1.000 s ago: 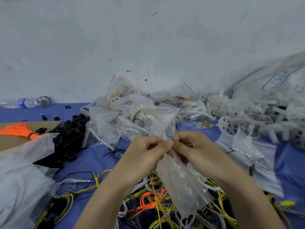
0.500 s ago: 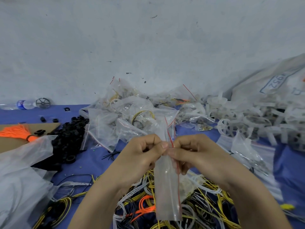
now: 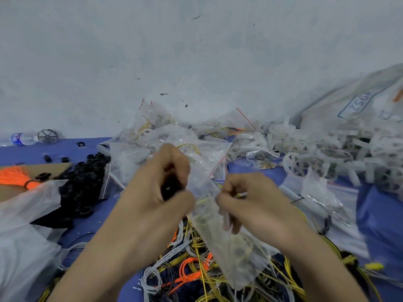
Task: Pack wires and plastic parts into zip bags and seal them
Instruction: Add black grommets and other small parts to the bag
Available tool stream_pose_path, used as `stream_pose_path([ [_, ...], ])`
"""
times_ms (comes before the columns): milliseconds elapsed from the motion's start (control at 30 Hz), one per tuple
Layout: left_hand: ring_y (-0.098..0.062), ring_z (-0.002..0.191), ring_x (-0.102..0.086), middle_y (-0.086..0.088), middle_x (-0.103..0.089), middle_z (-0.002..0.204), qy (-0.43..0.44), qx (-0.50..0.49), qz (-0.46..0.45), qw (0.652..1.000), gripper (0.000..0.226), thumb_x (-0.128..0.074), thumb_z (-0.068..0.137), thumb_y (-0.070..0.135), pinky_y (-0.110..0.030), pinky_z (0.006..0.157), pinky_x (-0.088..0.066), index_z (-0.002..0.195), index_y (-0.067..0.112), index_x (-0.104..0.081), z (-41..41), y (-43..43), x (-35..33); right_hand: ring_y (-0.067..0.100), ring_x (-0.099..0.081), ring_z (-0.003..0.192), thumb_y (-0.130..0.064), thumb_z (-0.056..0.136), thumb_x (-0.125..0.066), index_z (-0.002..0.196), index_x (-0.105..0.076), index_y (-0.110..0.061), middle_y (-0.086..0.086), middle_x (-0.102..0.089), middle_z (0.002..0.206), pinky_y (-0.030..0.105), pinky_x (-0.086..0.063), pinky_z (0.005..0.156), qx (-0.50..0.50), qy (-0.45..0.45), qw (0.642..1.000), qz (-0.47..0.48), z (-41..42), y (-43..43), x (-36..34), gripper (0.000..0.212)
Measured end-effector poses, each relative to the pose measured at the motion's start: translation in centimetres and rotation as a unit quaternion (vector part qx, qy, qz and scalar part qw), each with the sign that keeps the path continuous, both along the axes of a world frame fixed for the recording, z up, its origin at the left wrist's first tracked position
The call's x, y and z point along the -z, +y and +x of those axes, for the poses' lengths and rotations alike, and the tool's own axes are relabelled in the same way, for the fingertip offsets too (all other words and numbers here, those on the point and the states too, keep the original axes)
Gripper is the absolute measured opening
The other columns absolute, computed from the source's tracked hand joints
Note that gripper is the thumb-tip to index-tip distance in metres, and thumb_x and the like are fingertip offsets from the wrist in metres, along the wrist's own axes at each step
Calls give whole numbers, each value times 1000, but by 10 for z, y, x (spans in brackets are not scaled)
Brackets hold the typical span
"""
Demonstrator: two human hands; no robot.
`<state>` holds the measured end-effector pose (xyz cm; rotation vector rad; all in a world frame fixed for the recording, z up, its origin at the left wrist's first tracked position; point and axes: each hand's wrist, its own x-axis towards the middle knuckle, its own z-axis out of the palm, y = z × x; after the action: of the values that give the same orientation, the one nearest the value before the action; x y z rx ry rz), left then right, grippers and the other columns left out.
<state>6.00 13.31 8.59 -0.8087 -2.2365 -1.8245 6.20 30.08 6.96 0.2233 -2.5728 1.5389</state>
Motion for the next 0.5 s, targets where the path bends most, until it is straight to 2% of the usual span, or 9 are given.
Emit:
stream_pose_path([
  [33,-24,59,-31,-2,-38,65,-4,21,-24,999,37,-51,71,-6,-24,52,-29,64,31,-45,3,5,1,18,-57,41,-5,83,-58,61,-53,-4,18,-63,55,32,-51,50,-11,-5,1000,-13,0,-5,0,22],
  [100,-10,53,-34,5,-44,66,8,-9,-100,995,50,-49,78,-18,-17,53,-30,64,31,-44,1,13,10,19,-56,41,-3,85,-55,64,-53,-3,18,-61,55,30,-48,45,-27,-10,998,-58,-1,-8,0,21],
  [200,-7,64,-47,4,-54,84,58,-76,-204,974,37,-54,83,-6,-24,56,-38,76,29,-45,-6,20,19,20,-53,40,2,86,-52,63,-50,-2,19,-57,56,27,-44,41,-46,-14,988,-148,1,-4,-4,23],
  [300,5,88,-56,17,-58,91,60,-87,-220,970,21,-59,87,21,-17,67,-46,93,36,-46,-8,19,22,20,-51,39,1,88,-52,58,-47,-5,20,-52,56,25,-41,38,-44,-15,984,-171,0,4,-5,31],
  [367,14,89,-56,27,-59,90,55,-90,-272,957,21,-52,82,52,-16,83,-41,98,46,-41,-8,18,24,20,-51,38,0,88,-54,56,-47,-7,18,-51,55,26,-40,39,-28,-13,986,-166,-3,10,-3,33],
  [433,20,87,-51,35,-57,85,103,-106,-368,918,41,-25,71,85,-26,97,-26,97,56,-38,-8,14,24,20,-51,38,-2,88,-54,55,-48,-8,19,-51,55,26,-39,39,2,-8,985,-173,-7,21,-1,34],
  [467,22,86,-50,36,-58,82,114,-101,-390,908,53,-14,65,91,-28,99,-22,95,56,-42,-7,12,22,21,-50,39,-3,88,-54,56,-49,-8,19,-51,55,27,-40,40,16,-4,983,-182,-9,27,1,33],
  [500,22,87,-50,38,-58,83,102,-83,-386,913,61,-13,61,92,-25,98,-24,93,55,-49,-8,10,20,21,-50,39,-4,89,-54,58,-50,-6,18,-51,55,28,-40,41,26,-1,981,-194,-11,33,2,31],
])
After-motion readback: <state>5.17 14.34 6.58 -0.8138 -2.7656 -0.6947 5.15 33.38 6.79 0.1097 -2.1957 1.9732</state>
